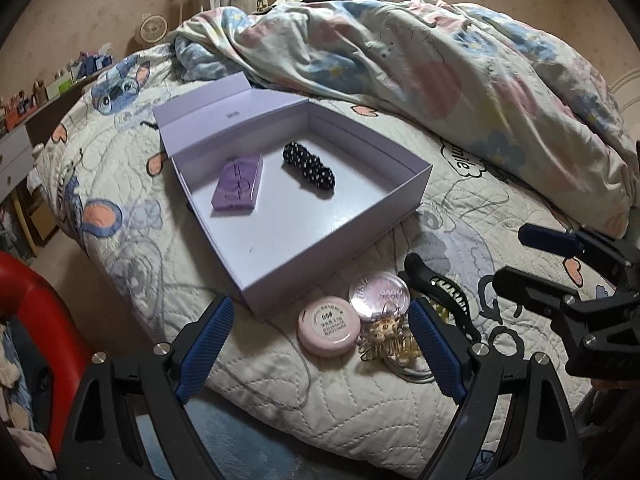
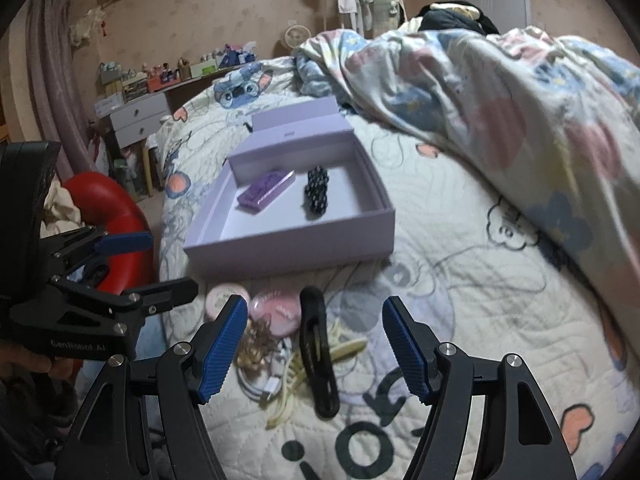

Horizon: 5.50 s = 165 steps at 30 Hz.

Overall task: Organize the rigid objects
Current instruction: 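Move both tools back from the box to the remaining items, then grasp the pink round compact with left tool while right tool grasps black claw clip, then carry the compact with left tool while right tool carries the claw clip toward the box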

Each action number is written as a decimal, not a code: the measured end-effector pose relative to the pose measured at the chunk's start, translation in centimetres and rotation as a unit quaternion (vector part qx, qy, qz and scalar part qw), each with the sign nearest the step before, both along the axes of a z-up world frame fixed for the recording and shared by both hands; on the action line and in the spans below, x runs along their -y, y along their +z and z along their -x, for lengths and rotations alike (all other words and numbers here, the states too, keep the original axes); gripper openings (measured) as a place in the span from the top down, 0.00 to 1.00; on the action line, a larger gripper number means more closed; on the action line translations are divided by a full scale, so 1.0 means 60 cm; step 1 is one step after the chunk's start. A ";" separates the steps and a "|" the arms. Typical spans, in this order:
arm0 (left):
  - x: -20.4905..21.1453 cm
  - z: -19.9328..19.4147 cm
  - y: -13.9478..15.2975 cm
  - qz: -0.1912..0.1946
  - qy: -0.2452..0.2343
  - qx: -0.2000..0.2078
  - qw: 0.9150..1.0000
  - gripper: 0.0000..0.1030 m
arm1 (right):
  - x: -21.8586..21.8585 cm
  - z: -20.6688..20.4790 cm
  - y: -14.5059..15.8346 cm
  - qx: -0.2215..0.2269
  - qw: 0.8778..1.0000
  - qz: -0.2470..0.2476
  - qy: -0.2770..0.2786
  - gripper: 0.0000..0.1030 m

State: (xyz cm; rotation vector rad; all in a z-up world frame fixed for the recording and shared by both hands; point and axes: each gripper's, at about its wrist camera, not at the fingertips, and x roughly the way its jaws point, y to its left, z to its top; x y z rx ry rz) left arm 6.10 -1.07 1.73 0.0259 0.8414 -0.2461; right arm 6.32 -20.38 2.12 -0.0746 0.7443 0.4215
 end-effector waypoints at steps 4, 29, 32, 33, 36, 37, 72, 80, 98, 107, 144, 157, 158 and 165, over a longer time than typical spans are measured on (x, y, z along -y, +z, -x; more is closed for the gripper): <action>-0.003 -0.003 -0.021 0.004 0.002 -0.008 1.000 0.13 | 0.002 -0.002 -0.022 -0.017 1.000 -0.002 0.002 0.32; 0.008 -0.046 -0.099 0.005 -0.052 -0.051 0.997 0.44 | -0.005 -0.034 -0.098 -0.072 0.997 0.006 0.000 0.51; 0.008 -0.049 -0.104 0.009 -0.055 -0.055 0.997 0.44 | -0.002 -0.040 -0.106 -0.079 0.997 0.007 -0.003 0.53; 0.006 -0.050 -0.105 0.013 -0.055 -0.057 0.997 0.44 | -0.001 -0.042 -0.109 -0.082 0.997 0.006 -0.003 0.55; 0.000 -0.057 -0.110 0.030 -0.053 -0.068 0.996 0.44 | 0.002 -0.049 -0.119 -0.098 0.995 0.001 0.000 0.57; -0.001 -0.058 -0.112 0.034 -0.053 -0.070 0.996 0.44 | 0.002 -0.050 -0.121 -0.101 0.995 -0.001 0.000 0.57; 0.028 -0.069 -0.135 -0.025 -0.067 -0.051 0.996 0.50 | 0.009 -0.047 -0.121 -0.108 0.994 -0.019 -0.003 0.75; 0.015 -0.057 -0.126 -0.004 -0.060 -0.052 0.997 0.50 | 0.013 -0.038 -0.110 -0.101 0.995 -0.025 -0.007 0.78; -0.005 -0.031 -0.123 0.025 -0.053 -0.057 0.997 0.50 | 0.009 -0.016 -0.103 -0.094 0.995 -0.025 -0.009 0.79; -0.002 -0.046 -0.132 0.032 -0.057 -0.055 0.996 0.50 | 0.001 -0.023 -0.113 -0.105 0.994 -0.023 -0.006 0.78; -0.022 -0.018 -0.039 0.050 -0.024 -0.004 0.998 0.51 | -0.020 -0.015 -0.040 -0.057 0.997 -0.048 0.031 0.79; -0.027 -0.046 0.019 0.044 -0.019 0.029 0.998 0.51 | -0.052 -0.044 0.016 -0.015 0.997 -0.041 0.065 0.79; -0.027 -0.049 0.022 0.044 -0.021 0.031 0.998 0.51 | -0.053 -0.046 0.019 -0.013 0.997 -0.041 0.067 0.79; -0.027 -0.074 0.045 0.038 -0.022 0.044 0.998 0.50 | -0.064 -0.072 0.047 0.002 0.996 -0.041 0.079 0.79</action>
